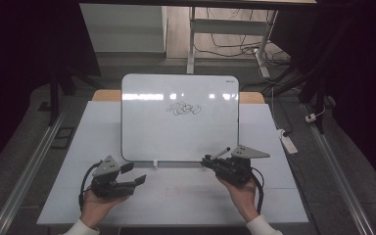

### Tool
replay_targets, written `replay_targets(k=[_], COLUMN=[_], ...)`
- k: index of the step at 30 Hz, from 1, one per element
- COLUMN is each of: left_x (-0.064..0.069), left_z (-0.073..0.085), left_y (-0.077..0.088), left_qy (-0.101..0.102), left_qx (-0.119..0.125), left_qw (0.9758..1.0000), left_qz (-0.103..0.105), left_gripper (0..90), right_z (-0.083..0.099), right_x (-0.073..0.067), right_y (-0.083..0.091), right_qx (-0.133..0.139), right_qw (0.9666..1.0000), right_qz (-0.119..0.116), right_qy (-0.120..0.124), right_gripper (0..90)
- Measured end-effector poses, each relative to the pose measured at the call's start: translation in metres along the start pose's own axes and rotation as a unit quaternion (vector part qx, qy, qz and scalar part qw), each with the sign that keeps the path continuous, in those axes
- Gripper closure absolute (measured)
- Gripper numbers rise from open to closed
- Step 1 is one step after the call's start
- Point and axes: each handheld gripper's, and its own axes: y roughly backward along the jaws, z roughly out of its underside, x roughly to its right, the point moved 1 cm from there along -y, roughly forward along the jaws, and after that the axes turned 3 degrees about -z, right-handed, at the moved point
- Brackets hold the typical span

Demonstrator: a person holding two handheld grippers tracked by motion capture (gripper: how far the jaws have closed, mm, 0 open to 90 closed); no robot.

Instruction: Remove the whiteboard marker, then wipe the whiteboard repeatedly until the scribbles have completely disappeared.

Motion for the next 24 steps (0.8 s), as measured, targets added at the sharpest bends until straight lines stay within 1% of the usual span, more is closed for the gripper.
replay_targets(k=[1,2,4,5,7,12,13,18,19,20,21,22,23,24], left_x=[-0.004,-0.006,-0.011,-0.013,-0.016,-0.021,-0.022,-0.021,-0.021,-0.021,-0.021,-0.021,-0.021,-0.021], left_z=[0.005,0.010,0.017,0.019,0.021,0.023,0.023,0.025,0.025,0.025,0.025,0.026,0.027,0.027], left_y=[0.001,0.002,0.003,0.004,0.005,0.007,0.008,0.010,0.010,0.009,0.009,0.008,0.006,0.006], left_qy=[0.005,0.010,0.013,0.015,0.018,0.023,0.023,0.024,0.024,0.024,0.024,0.024,0.021,0.021], left_qx=[-0.004,-0.006,-0.012,-0.014,-0.013,-0.006,-0.006,0.000,0.000,0.000,-0.001,-0.002,-0.005,-0.005], left_qw=[1.0000,0.9999,0.9998,0.9998,0.9997,0.9997,0.9997,0.9997,0.9997,0.9997,0.9996,0.9997,0.9997,0.9997], left_qz=[-0.002,-0.003,-0.007,-0.007,-0.004,-0.006,-0.007,-0.010,-0.009,-0.011,-0.010,-0.010,-0.012,-0.012], left_gripper=[33.4,33.4,32.9,32.8,32.7,32.6,32.4,31.5,31.4,31.4,31.4,31.5,31.5,31.5], right_z=[-0.004,-0.004,-0.008,-0.011,-0.014,-0.019,-0.021,-0.025,-0.028,-0.034,-0.034,-0.039,-0.049,-0.054], right_x=[0.001,0.001,0.003,0.004,0.005,0.006,0.006,0.007,0.008,0.010,0.010,0.012,0.015,0.016], right_y=[0.000,0.000,-0.002,-0.002,-0.003,-0.003,-0.004,-0.008,-0.010,-0.014,-0.014,-0.017,-0.026,-0.031], right_qx=[0.008,0.008,0.017,0.029,0.038,0.049,0.051,0.058,0.061,0.067,0.067,0.070,0.075,0.077], right_qw=[0.9999,0.9999,0.9998,0.9995,0.9991,0.9983,0.9980,0.9974,0.9972,0.9967,0.9967,0.9965,0.9959,0.9956], right_qz=[0.001,0.001,0.001,0.002,0.005,0.013,0.017,0.023,0.023,0.027,0.027,0.029,0.035,0.038], right_qy=[0.006,0.006,0.014,0.015,0.021,0.029,0.034,0.035,0.035,0.037,0.037,0.036,0.035,0.037], right_gripper=[77.6,77.6,77.5,77.5,77.6,77.6,77.6,77.6,77.6,77.6,77.6,77.6,77.6,77.6])
